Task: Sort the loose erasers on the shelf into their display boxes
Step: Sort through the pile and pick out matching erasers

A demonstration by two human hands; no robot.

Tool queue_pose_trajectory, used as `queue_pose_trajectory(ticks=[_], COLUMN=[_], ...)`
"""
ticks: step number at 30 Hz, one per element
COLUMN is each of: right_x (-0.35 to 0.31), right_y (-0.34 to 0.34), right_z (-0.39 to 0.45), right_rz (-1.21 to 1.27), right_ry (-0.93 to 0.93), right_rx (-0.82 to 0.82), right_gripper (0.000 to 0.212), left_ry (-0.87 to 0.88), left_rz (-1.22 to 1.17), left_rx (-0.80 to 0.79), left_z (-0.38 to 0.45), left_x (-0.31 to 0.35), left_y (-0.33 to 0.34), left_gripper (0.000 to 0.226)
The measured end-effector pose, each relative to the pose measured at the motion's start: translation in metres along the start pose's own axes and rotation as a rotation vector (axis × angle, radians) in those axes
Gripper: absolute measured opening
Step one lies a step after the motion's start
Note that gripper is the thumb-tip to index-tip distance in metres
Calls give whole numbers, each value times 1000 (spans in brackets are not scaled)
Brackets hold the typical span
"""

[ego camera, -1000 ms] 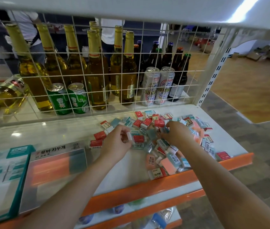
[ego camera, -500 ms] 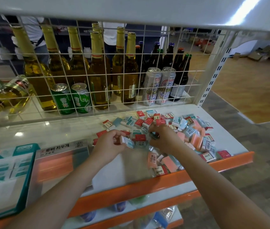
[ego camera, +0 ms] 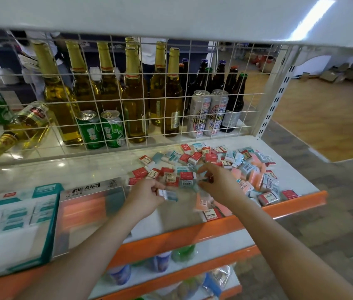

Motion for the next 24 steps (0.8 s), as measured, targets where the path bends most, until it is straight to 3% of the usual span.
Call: queue_pose_trajectory(ticks=[3, 14, 24], right_x=[1, 17, 14], right_y=[-2, -7, -6], right_z=[-6, -20, -23], right_rz=[31, 123, 432], right_ry=[-27, 95, 195], right_rx=[-4, 55, 41], right_gripper=[32, 17, 21], left_ry=[-10, -8, -17], left_rz=[33, -14, -402], left_rx=[-32, -24, 111], left_z=[-2, -10, -18], left_x=[0, 1, 8], left_y=[3, 5, -20], left_gripper=[26, 28, 34])
Point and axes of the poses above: each hand's wrist, its own z-axis towards the middle knuckle, its own y-axis out of the palm, x = y × z, the point moved 3 cm from there along z, towards the middle knuckle, and after that the axes turned 5 degrees about x, right-handed, at the moved point
